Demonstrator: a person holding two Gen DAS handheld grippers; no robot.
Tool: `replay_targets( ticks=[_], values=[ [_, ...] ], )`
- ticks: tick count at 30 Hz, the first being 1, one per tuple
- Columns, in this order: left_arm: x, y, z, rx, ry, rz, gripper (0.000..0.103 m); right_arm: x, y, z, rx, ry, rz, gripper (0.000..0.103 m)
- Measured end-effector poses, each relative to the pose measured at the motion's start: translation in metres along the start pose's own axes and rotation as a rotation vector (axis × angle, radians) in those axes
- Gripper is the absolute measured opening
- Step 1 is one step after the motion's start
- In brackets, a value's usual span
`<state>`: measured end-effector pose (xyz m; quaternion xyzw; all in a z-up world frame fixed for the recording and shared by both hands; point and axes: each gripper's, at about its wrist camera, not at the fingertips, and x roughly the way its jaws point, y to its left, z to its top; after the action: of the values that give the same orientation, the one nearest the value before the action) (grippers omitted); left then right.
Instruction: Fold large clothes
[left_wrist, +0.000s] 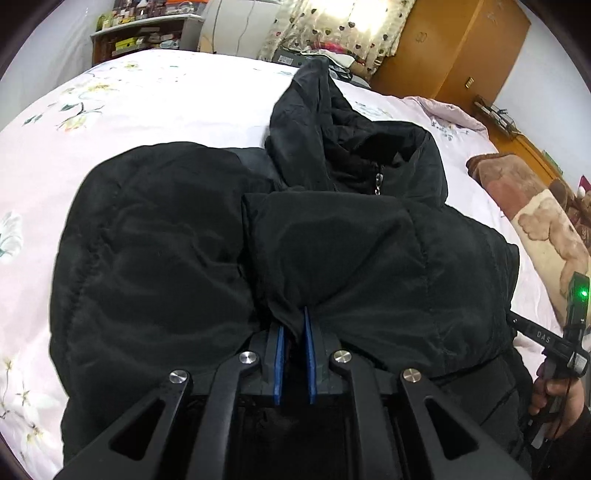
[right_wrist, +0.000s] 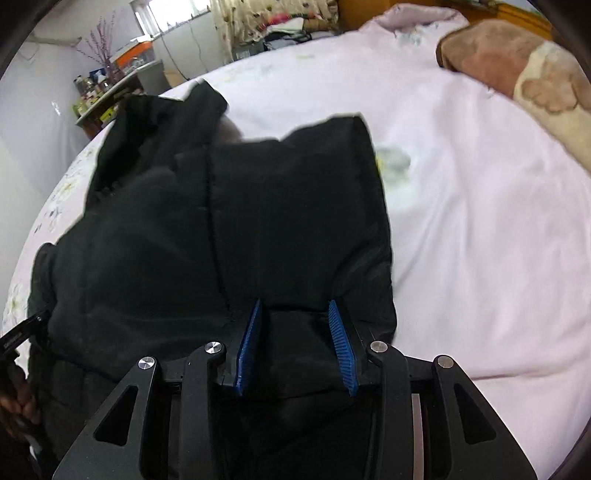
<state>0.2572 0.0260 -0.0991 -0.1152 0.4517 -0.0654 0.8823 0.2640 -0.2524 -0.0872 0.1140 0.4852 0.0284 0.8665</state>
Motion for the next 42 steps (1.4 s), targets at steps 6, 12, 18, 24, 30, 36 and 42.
replay_targets(
  ticks=[6,12,18,24,30,36,42],
  values=[
    [-0.020,-0.003,0.004,0.028,-0.002,0.022,0.018,-0.016,0.003,0.007,-0.005,0.004,-0.029,0.039],
    [-0.067,-0.001,0.014,0.033,-0.088,0.060,0.022,-0.058,0.010,0.019,-0.047,-0.114,0.006,0.039],
    [-0.042,-0.042,0.053,0.112,-0.136,0.014,0.028,-0.043,0.007,0.058,-0.049,-0.133,-0.029,0.039],
    [0.028,-0.026,0.041,0.141,-0.056,0.095,0.028,-0.008,0.002,0.075,-0.053,-0.104,-0.068,0.039],
    [0.036,-0.023,0.033,0.165,-0.072,0.093,0.027,0.039,-0.006,0.063,-0.062,-0.019,-0.094,0.038],
    [0.030,-0.024,0.038,0.165,-0.061,0.087,0.027,0.017,0.003,0.071,-0.080,-0.023,-0.132,0.038],
    [-0.018,-0.035,0.042,0.180,-0.108,0.041,0.027,-0.049,0.040,0.047,-0.141,-0.126,-0.008,0.038]
  ],
)
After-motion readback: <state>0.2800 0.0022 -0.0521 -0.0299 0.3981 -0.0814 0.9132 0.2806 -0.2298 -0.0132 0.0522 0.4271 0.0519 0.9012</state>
